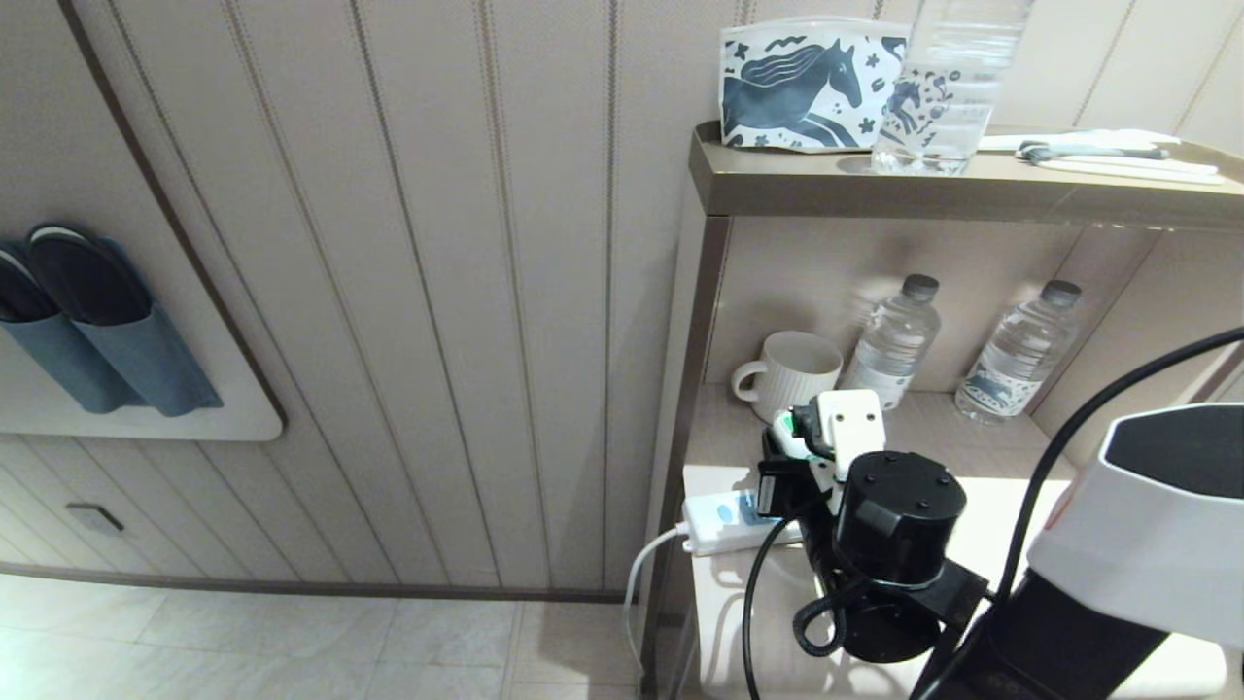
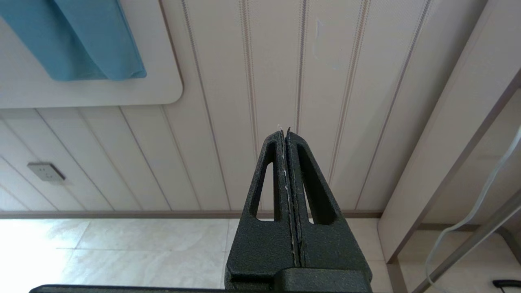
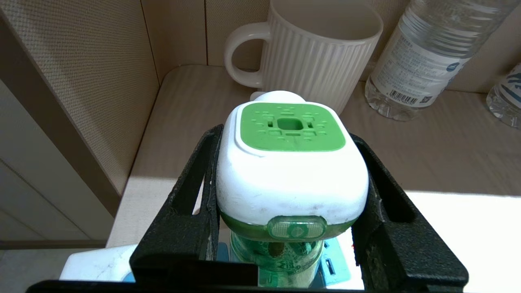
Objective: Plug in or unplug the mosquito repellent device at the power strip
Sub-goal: Place the mosquito repellent liquid on the table
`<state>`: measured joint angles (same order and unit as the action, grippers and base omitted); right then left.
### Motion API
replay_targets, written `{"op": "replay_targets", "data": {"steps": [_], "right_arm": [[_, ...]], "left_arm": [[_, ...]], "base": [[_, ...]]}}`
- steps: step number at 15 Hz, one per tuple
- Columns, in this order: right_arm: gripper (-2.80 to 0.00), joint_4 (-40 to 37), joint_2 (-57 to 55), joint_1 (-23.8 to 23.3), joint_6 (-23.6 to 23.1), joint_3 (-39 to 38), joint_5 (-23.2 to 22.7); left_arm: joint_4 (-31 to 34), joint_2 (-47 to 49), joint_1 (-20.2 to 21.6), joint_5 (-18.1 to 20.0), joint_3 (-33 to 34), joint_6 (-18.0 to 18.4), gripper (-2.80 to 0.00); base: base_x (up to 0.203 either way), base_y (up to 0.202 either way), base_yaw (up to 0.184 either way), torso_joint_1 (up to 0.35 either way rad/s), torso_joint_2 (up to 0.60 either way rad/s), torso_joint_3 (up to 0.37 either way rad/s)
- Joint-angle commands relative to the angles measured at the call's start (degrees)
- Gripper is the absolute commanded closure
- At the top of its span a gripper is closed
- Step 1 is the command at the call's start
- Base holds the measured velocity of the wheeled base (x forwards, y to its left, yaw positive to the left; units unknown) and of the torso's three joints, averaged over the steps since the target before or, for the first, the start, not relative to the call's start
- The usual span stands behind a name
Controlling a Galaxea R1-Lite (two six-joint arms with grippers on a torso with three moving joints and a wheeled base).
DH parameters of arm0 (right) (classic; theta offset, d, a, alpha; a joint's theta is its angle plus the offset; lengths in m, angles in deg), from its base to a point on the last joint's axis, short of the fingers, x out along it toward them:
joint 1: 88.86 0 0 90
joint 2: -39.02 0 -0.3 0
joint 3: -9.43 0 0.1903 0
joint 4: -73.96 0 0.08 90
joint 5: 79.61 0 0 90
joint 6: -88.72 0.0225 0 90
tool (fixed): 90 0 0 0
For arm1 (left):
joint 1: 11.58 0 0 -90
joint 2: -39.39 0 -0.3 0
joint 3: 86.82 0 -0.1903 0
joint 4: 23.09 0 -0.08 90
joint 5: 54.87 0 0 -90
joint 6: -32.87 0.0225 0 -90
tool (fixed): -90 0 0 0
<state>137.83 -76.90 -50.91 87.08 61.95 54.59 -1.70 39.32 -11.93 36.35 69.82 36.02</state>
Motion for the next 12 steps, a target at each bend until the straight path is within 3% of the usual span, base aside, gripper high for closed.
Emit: {"op": "replay_targets", "data": {"steps": [1,12], "right_arm": [[0.00,2.72,-0.53,0.20,0.06,0.11,0.36],[0.00,2.72,-0.97,0.20,0.15,-0.07,0.53]], "left_arm": [[-0.05,0.07,-0.09,0.01,0.00,0.02,0.00],[-0.05,0.07,0.00,0.01,0.00,0.02,0.00]], "base": [[0.000,0.000,0.000,0.000,0.00,0.000],[0.000,0.000,0.000,0.000,0.00,0.000]]}}
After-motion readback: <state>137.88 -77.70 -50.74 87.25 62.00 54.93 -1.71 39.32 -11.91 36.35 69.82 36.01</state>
